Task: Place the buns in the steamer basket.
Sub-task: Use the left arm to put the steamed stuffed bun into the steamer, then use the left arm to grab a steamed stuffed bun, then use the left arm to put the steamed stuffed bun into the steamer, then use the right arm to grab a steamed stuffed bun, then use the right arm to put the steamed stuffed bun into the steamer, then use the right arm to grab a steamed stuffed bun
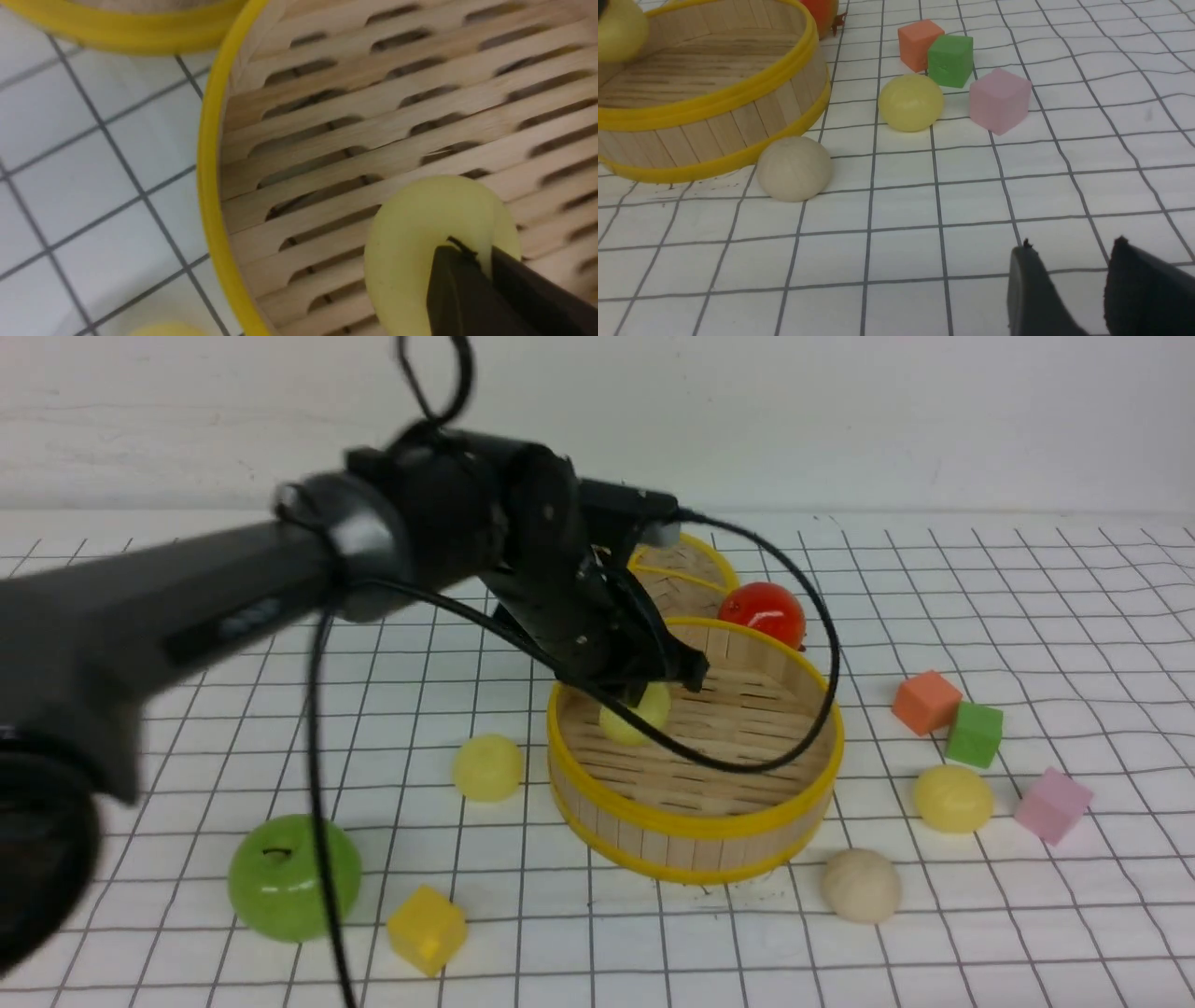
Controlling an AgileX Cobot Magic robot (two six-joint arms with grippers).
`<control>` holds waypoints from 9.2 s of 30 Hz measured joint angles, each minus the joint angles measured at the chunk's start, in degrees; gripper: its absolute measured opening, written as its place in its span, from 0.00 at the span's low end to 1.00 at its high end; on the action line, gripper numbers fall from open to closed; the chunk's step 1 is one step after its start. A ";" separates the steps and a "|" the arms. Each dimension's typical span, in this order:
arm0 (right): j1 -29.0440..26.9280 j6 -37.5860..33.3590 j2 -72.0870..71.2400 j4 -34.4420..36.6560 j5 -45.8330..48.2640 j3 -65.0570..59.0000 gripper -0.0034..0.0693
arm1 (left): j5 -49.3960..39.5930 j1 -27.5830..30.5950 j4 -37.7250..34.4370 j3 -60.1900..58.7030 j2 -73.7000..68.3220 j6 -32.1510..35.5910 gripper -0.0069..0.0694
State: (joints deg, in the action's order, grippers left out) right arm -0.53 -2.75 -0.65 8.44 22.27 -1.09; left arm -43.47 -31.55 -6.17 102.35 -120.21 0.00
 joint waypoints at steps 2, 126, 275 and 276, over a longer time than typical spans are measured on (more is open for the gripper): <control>0.00 0.00 0.00 0.00 0.00 0.00 0.38 | -2.03 0.00 0.05 2.03 -2.74 0.00 0.13; 0.00 0.00 0.00 0.00 0.00 0.00 0.38 | -18.60 1.42 6.17 3.60 22.31 -7.17 0.07; 8.67 9.63 106.15 -5.20 18.03 74.97 0.54 | 33.85 1.42 -4.56 -100.81 104.78 -7.78 0.14; 8.60 9.65 106.50 -5.79 17.78 74.97 0.54 | 33.85 1.42 -4.56 -100.81 104.78 -7.78 0.15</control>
State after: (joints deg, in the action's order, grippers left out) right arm 8.07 6.90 105.85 2.66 40.05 73.88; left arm -9.62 -30.13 -10.73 1.53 -15.43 -7.78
